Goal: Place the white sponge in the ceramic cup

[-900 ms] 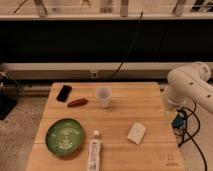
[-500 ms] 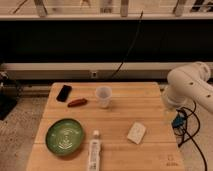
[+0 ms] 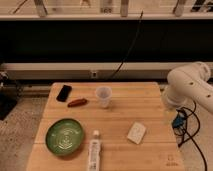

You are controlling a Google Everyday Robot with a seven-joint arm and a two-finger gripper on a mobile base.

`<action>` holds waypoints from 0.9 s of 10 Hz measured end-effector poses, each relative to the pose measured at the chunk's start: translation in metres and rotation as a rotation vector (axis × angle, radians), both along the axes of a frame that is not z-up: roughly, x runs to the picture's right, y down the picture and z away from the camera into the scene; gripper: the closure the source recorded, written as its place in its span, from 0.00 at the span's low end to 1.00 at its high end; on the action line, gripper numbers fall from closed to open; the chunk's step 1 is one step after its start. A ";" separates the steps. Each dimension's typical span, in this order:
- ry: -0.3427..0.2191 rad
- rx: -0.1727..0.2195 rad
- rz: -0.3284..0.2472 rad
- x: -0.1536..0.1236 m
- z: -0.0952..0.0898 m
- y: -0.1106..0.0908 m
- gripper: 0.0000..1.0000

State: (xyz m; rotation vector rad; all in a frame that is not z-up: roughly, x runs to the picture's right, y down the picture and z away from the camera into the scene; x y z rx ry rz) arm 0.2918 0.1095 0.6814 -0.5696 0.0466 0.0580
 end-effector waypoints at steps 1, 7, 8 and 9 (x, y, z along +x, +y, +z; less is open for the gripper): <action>0.000 0.000 0.000 0.000 0.000 0.000 0.20; -0.005 -0.009 -0.025 -0.002 0.002 0.006 0.20; -0.018 -0.016 -0.055 -0.009 0.007 0.013 0.20; -0.031 -0.020 -0.081 -0.015 0.011 0.018 0.20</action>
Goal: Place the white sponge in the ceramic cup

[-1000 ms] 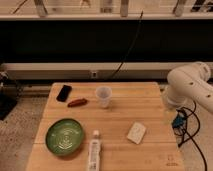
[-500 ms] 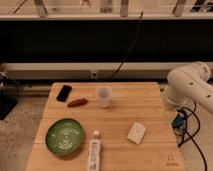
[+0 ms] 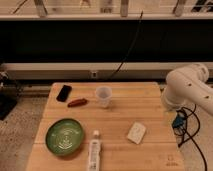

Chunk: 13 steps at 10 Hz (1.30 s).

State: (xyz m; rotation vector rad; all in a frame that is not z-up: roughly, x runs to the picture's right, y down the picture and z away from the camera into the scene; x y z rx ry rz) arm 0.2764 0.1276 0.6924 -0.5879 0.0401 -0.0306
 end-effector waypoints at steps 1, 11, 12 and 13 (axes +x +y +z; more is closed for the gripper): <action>-0.009 -0.005 -0.022 -0.004 0.002 0.004 0.20; -0.075 -0.038 -0.183 -0.029 0.017 0.038 0.20; -0.084 -0.045 -0.205 -0.032 0.018 0.043 0.20; -0.096 -0.049 -0.224 -0.035 0.022 0.048 0.20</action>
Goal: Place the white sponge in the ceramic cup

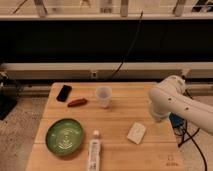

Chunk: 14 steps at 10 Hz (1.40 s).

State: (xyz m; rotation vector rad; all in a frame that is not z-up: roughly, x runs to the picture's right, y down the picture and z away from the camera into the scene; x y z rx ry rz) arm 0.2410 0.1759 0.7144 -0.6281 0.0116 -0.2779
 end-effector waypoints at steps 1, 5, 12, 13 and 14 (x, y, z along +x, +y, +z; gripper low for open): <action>-0.026 -0.008 -0.036 -0.009 0.006 0.006 0.20; -0.067 -0.032 -0.086 -0.018 0.013 0.022 0.20; -0.158 -0.084 -0.171 -0.032 0.042 0.057 0.20; -0.166 -0.090 -0.174 -0.031 0.044 0.059 0.20; -0.182 -0.101 -0.183 -0.031 0.052 0.068 0.20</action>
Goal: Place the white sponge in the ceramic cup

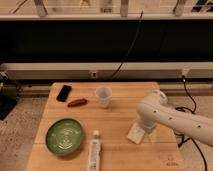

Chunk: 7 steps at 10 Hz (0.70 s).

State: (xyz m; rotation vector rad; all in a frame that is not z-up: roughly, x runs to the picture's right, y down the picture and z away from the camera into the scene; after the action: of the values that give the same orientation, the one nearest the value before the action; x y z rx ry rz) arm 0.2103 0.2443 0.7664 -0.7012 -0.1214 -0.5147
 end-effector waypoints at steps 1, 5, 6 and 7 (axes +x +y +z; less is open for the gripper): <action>-0.012 -0.002 -0.008 -0.001 0.007 0.005 0.20; -0.048 -0.016 -0.033 0.001 0.018 0.017 0.20; -0.054 -0.018 -0.035 0.002 0.019 0.019 0.20; -0.057 -0.017 -0.031 0.002 0.021 0.020 0.20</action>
State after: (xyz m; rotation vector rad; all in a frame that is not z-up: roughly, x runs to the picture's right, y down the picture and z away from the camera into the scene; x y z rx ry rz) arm 0.2124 0.2645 0.7877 -0.7061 -0.1687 -0.5641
